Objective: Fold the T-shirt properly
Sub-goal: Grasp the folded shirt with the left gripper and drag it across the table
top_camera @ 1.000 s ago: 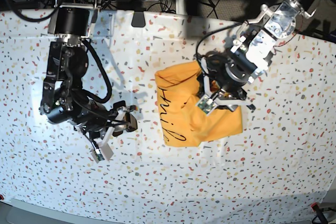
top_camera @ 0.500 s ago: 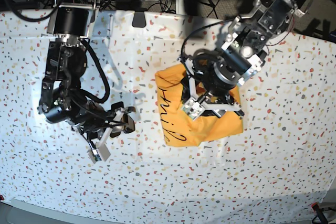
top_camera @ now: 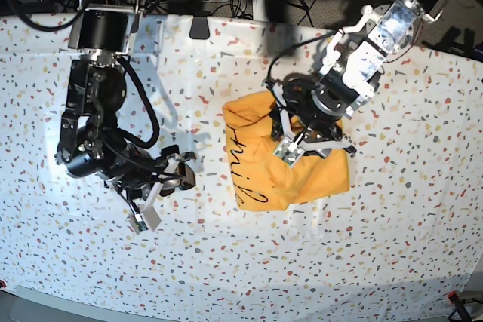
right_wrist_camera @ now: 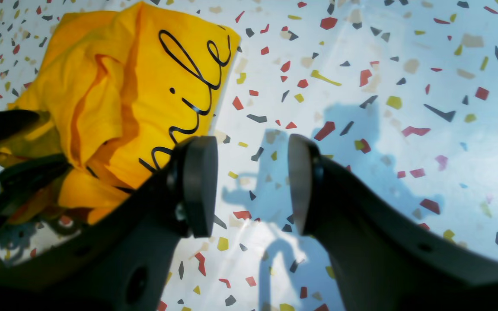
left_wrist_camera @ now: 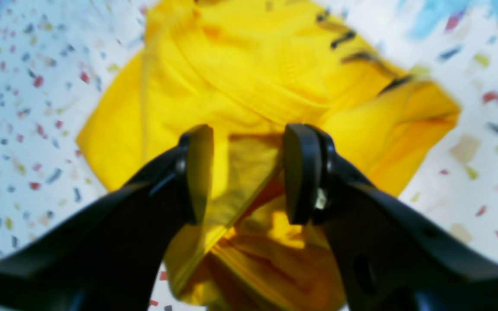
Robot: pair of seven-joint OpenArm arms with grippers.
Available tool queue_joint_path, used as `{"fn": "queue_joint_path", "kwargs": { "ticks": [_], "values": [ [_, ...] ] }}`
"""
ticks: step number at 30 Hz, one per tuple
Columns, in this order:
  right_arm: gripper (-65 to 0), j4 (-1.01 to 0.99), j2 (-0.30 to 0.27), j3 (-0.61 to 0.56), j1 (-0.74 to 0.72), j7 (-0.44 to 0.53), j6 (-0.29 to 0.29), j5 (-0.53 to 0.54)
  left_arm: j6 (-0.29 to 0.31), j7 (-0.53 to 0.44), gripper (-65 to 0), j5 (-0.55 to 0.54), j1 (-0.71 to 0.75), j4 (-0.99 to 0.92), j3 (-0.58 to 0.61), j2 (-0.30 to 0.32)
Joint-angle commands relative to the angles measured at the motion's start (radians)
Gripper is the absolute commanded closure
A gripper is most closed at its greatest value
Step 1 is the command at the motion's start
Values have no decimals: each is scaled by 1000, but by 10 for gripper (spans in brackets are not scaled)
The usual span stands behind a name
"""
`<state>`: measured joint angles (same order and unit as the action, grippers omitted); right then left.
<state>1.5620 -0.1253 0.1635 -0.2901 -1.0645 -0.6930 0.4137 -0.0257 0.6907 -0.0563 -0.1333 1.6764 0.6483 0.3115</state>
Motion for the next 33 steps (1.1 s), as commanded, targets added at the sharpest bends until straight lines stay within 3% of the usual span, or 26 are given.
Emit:
{"fn": "queue_joint_path", "kwargs": {
  "ticks": [1,4,8,10,15,17,22,28,33],
  "values": [
    [-252,14,-5,2,-25,17,-5,10,-8,-19,-260,5,-19,10,-6,-1],
    [-252,14,-4,2,-25,18,-5,14,-15,-19,-260,58,-20,7,-6,-1],
    [-252,14,-5,2,-25,16,-5,13,-129,-34,-257,189,-20,7,-6,-1],
    [-252,14,-5,2,-25,16,-5,13,-160,-34,-209,232,-19,7,-6,0],
    [-252,14,-5,2,-25,14,-5,17,-294,-34,0,354,-20,6,-6,8],
    [-252,14,-5,2,-25,6,-5,17,-339,-26,0,412,-19,5,-6,11],
    [-252,14,-5,2,-25,-21,-5,62,-370,5,0,436,-23,5,-6,28],
    [-252,14,-5,2,-24,-26,-5,88,-372,147,0,610,-74,5,-8,27],
    [-252,14,-5,2,-24,-29,-5,92,-372,254,0,624,-123,5,-8,27]
  ]
}}
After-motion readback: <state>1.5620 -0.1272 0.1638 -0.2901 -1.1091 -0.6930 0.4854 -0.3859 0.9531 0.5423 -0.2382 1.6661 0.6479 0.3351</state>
